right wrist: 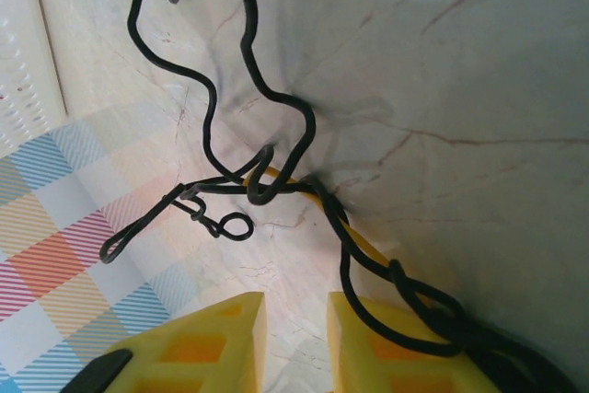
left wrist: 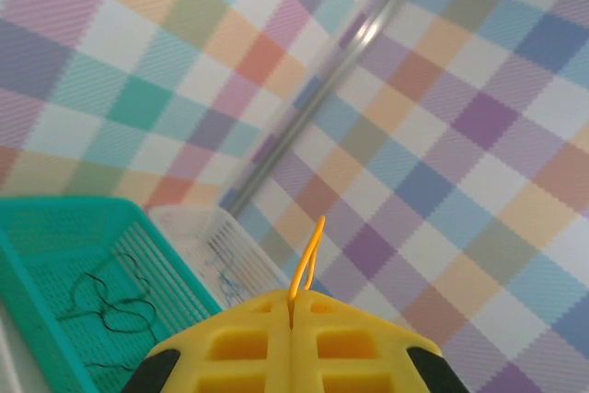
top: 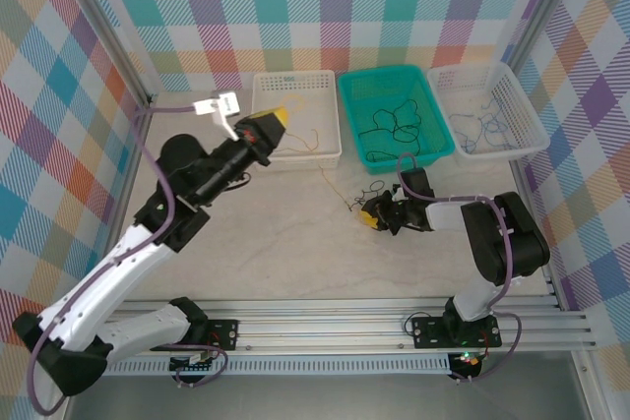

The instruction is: Untangle the cables

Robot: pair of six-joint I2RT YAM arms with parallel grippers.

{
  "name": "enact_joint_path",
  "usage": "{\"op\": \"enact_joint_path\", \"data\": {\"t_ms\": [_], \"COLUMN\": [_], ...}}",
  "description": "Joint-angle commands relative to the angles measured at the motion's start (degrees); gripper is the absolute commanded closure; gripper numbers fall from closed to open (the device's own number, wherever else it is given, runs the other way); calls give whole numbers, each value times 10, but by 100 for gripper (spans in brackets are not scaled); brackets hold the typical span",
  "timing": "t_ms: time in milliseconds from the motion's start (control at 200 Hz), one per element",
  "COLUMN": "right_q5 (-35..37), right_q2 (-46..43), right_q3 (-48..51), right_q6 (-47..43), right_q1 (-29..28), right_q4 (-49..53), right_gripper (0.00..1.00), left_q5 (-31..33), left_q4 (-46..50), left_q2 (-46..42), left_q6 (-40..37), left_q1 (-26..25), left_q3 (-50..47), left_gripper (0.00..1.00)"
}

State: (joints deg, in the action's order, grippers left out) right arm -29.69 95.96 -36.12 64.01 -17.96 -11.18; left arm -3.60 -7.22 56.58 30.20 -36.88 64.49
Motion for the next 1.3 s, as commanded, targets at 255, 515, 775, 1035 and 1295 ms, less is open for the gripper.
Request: {"op": "enact_joint_path", "data": {"t_ms": [255,515,775,1035,1295], "right_q5": [101,94,126,149,157], "right_q2": [40,18,-1,-23,-88], "right_q3": [4,-3,-38,-33,-36], "right_q6": [-29,-21,-44,-41,-47], "right_q1": [1,1,1,2,3], "right_q4": [40,39,89,100,131], "right_gripper": [64,56,42,30,9], "left_q5": [189,349,397,427,420], "left_q4": [153,290,347,365,364], "left_q2": [-132,-214,-199,-202,-170], "left_q6": [-83,-76,-51,-38,-37], "left_q1": [32,33,33,33,33], "left_q3": [21,53,73,73,74], "left_gripper": [100,100,100,100,100]}}
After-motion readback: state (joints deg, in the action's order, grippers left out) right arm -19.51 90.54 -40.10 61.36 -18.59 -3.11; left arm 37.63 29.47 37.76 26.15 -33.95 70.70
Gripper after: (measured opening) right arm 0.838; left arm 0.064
